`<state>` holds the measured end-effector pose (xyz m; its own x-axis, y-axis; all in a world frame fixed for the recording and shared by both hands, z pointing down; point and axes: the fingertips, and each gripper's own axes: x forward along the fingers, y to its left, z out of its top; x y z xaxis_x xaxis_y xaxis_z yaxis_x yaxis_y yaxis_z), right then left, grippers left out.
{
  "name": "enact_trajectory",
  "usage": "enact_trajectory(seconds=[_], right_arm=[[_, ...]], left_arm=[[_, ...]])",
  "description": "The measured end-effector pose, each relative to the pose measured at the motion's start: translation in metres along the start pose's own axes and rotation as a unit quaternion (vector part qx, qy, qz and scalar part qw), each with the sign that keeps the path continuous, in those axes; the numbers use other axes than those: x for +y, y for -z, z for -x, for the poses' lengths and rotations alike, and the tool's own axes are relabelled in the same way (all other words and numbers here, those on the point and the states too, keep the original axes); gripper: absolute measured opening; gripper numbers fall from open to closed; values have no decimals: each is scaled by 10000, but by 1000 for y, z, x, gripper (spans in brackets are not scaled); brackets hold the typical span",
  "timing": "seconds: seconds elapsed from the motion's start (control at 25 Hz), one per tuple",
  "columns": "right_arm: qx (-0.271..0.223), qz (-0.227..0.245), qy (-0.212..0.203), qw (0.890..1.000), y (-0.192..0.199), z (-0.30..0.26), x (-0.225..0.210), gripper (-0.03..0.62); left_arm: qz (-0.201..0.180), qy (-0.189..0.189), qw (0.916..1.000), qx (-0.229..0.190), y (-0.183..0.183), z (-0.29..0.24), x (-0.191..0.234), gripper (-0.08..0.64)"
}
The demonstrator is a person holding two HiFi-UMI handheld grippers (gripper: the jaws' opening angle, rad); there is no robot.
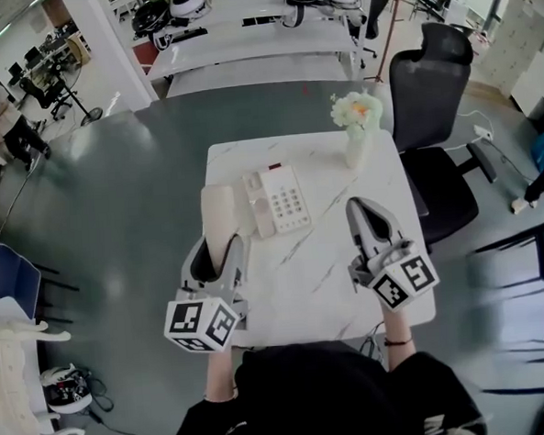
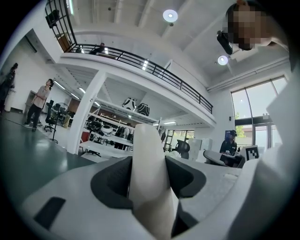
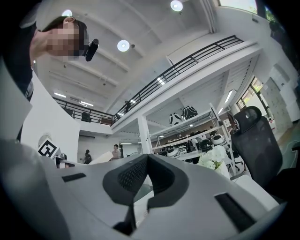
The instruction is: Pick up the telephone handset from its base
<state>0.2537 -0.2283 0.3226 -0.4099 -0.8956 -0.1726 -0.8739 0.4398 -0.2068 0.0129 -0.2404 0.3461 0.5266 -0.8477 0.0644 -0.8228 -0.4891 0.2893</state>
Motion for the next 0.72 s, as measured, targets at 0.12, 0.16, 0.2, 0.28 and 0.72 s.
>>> enact_trajectory(seconds=[0.12, 0.16, 0.2, 0.28, 0.72], right_arm=[[-32, 48, 60, 10000, -3, 1, -3, -8], [-39, 53, 76, 9999, -4, 2, -4, -8], [-43, 50, 89, 9999, -5, 3, -5, -8], [-58, 41, 101, 9999, -6, 3, -5, -8], [-38, 140, 138, 9998, -9, 4, -3, -9]], left_arm=[[-58, -36, 9999, -101, -5, 1, 4, 207], [-57, -55, 9999, -113, -5, 2, 5, 207], [-42, -77, 9999, -117, -5, 2, 6, 207], [-21, -115, 9998, -131, -5, 4, 8, 207], [-63, -177, 9997, -152, -5, 9, 11, 207]])
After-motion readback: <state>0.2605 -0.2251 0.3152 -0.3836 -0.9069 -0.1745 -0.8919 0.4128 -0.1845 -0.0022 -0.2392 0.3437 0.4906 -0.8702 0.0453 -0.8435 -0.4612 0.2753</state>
